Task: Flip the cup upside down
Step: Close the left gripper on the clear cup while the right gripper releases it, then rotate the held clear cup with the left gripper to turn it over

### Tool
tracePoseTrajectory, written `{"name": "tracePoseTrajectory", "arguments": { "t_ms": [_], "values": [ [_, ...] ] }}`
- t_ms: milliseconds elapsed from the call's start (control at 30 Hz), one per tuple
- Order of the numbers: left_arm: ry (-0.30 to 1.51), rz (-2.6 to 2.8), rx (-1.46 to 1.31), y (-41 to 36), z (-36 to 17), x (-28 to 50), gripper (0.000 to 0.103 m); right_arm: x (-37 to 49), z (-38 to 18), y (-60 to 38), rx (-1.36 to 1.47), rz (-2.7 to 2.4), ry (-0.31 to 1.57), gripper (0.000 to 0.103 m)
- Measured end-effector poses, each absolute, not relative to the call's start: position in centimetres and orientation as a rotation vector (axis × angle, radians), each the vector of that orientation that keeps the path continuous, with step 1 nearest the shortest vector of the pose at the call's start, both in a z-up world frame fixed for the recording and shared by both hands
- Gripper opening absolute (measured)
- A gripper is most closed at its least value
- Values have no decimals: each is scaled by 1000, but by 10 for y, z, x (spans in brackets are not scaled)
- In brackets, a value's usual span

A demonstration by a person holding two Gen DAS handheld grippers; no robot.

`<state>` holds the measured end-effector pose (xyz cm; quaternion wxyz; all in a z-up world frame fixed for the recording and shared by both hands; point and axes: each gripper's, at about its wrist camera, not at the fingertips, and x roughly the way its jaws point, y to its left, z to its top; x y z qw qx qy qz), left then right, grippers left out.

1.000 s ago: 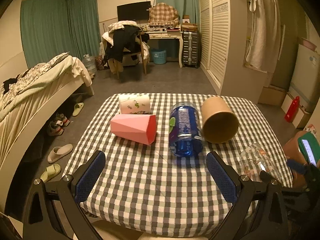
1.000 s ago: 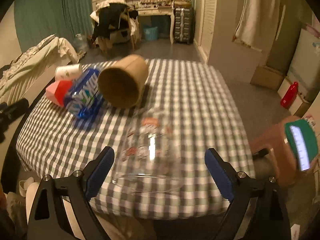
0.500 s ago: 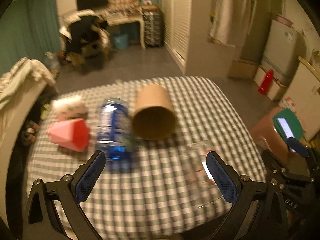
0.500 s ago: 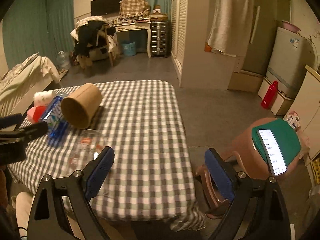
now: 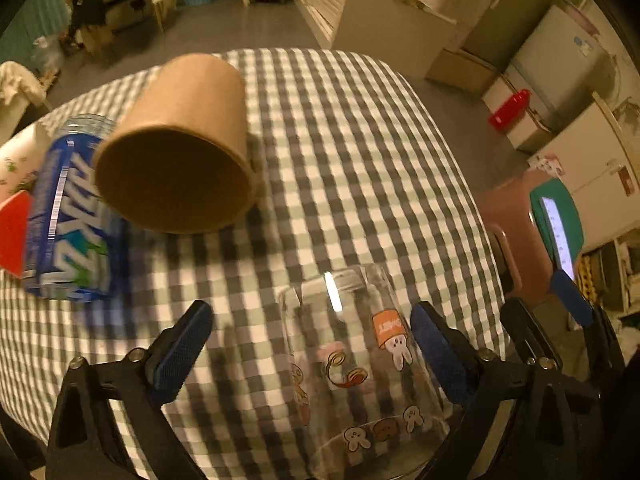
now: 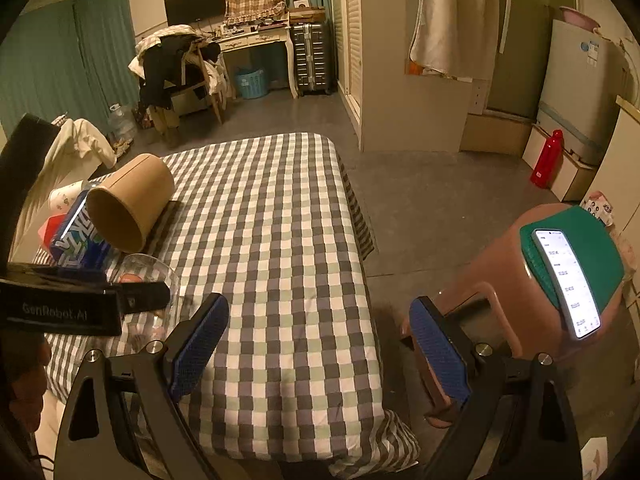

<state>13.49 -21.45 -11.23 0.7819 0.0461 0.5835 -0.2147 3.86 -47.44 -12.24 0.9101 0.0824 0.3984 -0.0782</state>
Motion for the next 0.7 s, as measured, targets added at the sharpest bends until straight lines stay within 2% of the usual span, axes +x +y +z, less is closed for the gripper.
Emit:
{"name": "tracePoseTrajectory", "arguments": {
  "t_ms": [100, 133, 367, 700],
  "values": [
    [1309, -517, 89, -217, -116, 133, 78, 42, -127, -478, 189, -153, 828, 92],
    [1323, -535, 86, -218, -117, 132, 66, 43, -128, -479, 196, -152, 831, 92],
    [1238, -547, 172, -222, -102, 122, 65, 43, -130, -481, 215, -157, 828, 92],
    [920, -462, 173, -222, -72, 139, 65, 43, -133, -482, 233, -170, 834, 92]
  ]
}}
